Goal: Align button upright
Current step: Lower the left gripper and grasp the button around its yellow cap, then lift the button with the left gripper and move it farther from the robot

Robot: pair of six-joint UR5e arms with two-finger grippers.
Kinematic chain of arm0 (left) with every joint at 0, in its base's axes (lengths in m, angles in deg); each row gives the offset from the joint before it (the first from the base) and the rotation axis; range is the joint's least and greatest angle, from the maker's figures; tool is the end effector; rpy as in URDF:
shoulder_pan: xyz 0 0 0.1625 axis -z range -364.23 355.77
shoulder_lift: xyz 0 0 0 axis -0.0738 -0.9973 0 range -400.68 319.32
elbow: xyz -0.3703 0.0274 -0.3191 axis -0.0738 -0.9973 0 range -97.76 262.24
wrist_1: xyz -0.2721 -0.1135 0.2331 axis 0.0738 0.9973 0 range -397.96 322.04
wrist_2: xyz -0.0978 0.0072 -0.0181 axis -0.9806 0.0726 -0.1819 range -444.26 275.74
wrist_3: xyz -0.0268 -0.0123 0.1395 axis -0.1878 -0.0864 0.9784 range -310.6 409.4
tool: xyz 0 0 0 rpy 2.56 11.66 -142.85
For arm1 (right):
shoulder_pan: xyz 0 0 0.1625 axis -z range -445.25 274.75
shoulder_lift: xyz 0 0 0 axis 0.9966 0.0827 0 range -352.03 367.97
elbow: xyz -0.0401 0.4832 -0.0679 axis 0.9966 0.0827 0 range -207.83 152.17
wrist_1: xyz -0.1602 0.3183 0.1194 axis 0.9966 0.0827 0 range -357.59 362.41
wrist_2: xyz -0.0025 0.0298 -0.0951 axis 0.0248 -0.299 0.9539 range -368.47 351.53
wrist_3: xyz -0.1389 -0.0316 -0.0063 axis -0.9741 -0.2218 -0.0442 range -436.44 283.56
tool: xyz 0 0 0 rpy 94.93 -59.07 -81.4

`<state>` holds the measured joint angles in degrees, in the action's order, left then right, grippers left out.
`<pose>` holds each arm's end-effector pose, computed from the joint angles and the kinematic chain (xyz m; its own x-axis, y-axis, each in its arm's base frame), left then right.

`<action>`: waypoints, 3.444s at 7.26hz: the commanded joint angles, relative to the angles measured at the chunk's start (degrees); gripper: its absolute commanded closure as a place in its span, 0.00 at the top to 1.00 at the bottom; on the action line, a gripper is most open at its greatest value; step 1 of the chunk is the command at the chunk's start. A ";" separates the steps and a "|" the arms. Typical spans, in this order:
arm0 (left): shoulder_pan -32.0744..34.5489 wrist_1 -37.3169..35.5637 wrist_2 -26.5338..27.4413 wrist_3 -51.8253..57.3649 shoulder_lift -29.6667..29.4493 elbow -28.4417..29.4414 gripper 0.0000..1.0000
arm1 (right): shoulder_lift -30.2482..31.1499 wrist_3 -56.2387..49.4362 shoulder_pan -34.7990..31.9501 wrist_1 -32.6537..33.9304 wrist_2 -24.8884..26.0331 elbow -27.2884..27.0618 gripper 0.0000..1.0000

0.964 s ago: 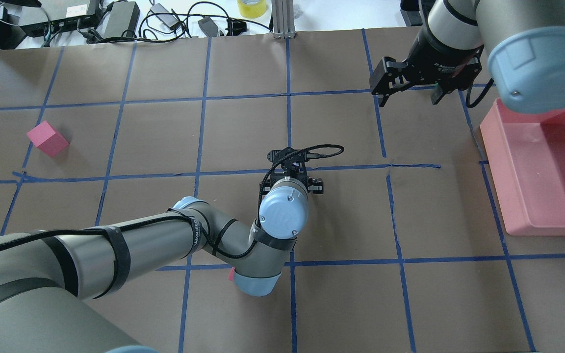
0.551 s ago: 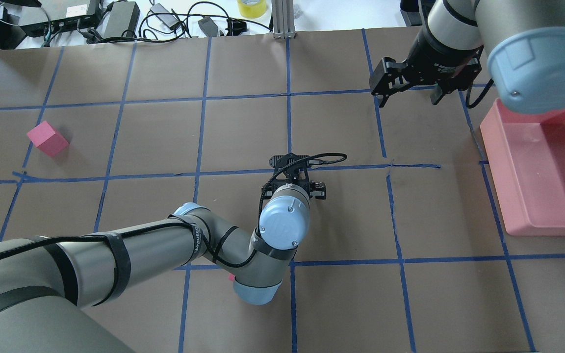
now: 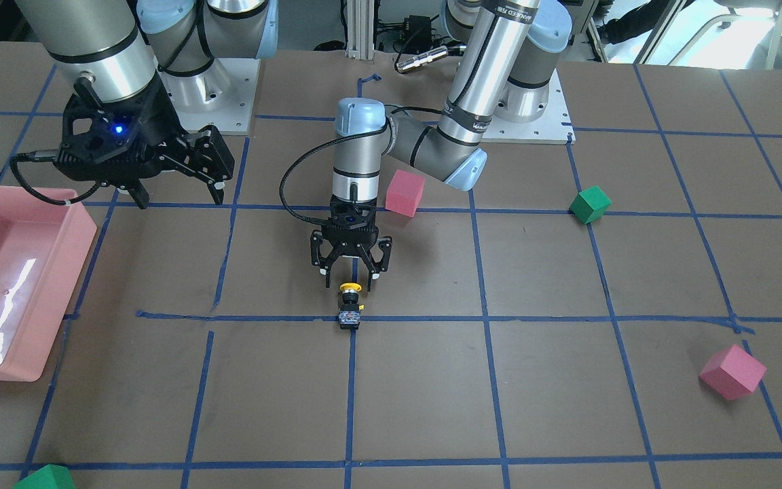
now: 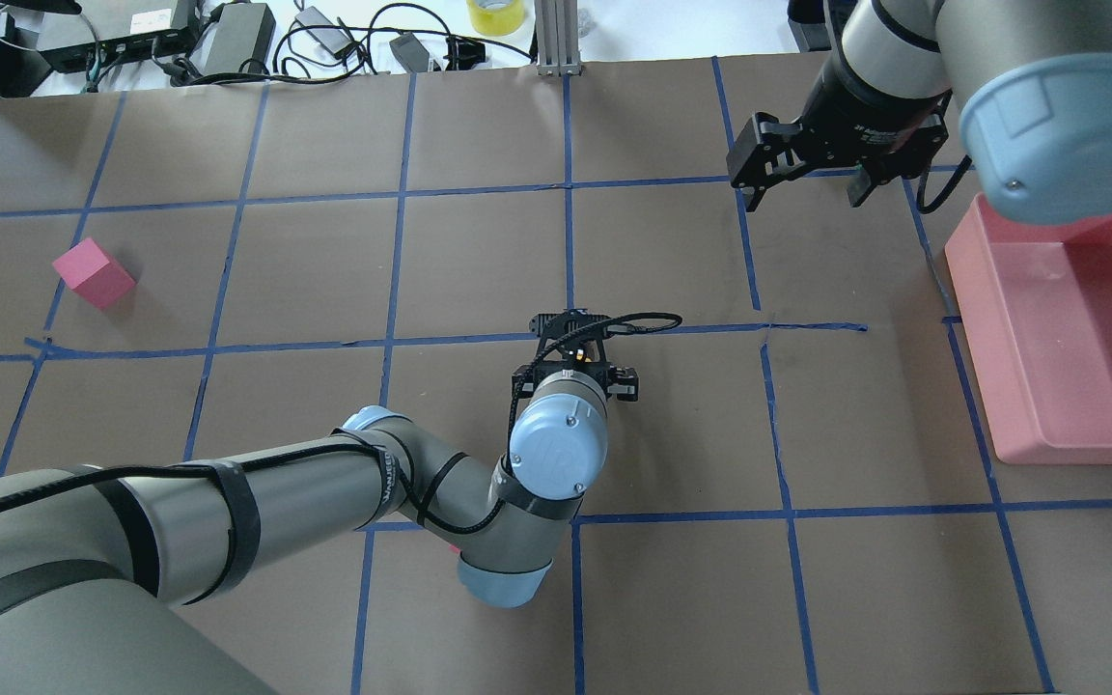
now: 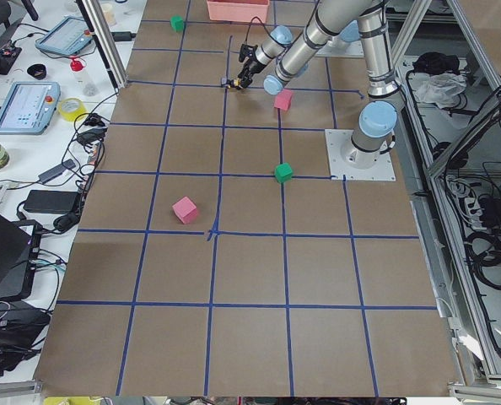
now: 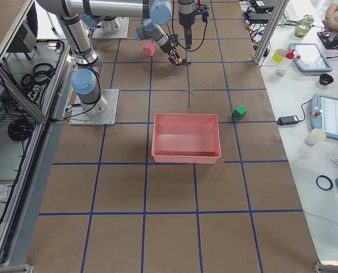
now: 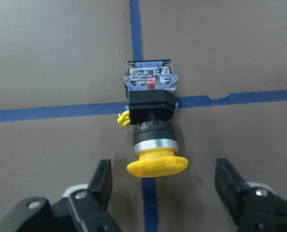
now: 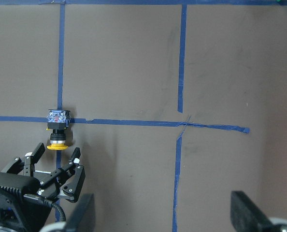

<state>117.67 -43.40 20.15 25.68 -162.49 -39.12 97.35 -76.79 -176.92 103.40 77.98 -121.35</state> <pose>-0.3868 -0.4363 0.2014 -0.9968 0.0765 0.0222 0.0500 0.8177 -0.5735 0.1559 -0.4674 0.4973 -0.9973 -0.0423 -0.0607 -0.0348 0.9922 -0.1199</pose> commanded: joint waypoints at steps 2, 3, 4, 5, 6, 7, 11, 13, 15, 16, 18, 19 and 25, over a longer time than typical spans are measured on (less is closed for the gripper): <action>0.00 -0.10 0.09 0.26 0.52 0.15 0.58 | 0.00 0.09 0.00 0.00 -0.06 0.00 1.00; 0.00 -0.02 0.00 0.26 0.35 0.15 0.48 | 0.00 0.09 0.00 0.00 -0.06 0.00 1.00; -0.08 -0.02 -0.08 0.26 0.09 0.15 0.53 | 0.00 0.09 0.00 0.00 -0.06 0.00 1.00; 0.00 -0.02 -0.09 0.26 0.00 0.07 0.55 | 0.00 0.09 0.00 0.00 -0.06 0.00 1.00; 0.00 -0.02 -0.09 0.26 -0.01 0.07 0.54 | 0.00 0.00 0.00 0.00 -0.06 0.00 1.00; 0.00 -0.02 0.00 0.26 0.17 0.07 0.47 | 0.00 0.09 0.00 0.00 0.03 0.00 1.00; 0.00 -0.02 -0.17 0.26 0.52 0.42 0.36 | 0.00 0.00 0.09 0.00 -0.06 0.00 1.00; -0.08 1.03 -0.78 0.87 3.49 1.90 0.37 | 0.00 -0.35 0.09 0.00 0.12 0.00 1.00; -1.04 11.95 -3.14 2.71 7.18 6.29 0.36 | 0.00 -0.44 0.09 0.00 0.03 0.00 1.00; -2.70 18.38 -5.60 4.46 9.38 7.35 0.35 | 0.00 -0.70 0.09 0.00 0.38 -0.09 1.00; -7.53 27.62 -8.86 8.32 14.12 7.97 0.34 | 0.00 -0.70 0.09 0.00 0.47 0.00 1.00; -9.38 36.72 -9.83 9.39 16.58 10.59 0.34 | 0.00 -0.70 0.09 0.00 0.47 -0.09 1.00; -17.64 82.29 -22.61 13.35 19.86 29.93 0.17 | 0.00 -0.70 0.09 0.00 0.56 -0.09 1.00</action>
<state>102.50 33.45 3.55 38.38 -142.53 -11.54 97.35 -77.49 -176.84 103.38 78.61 -121.43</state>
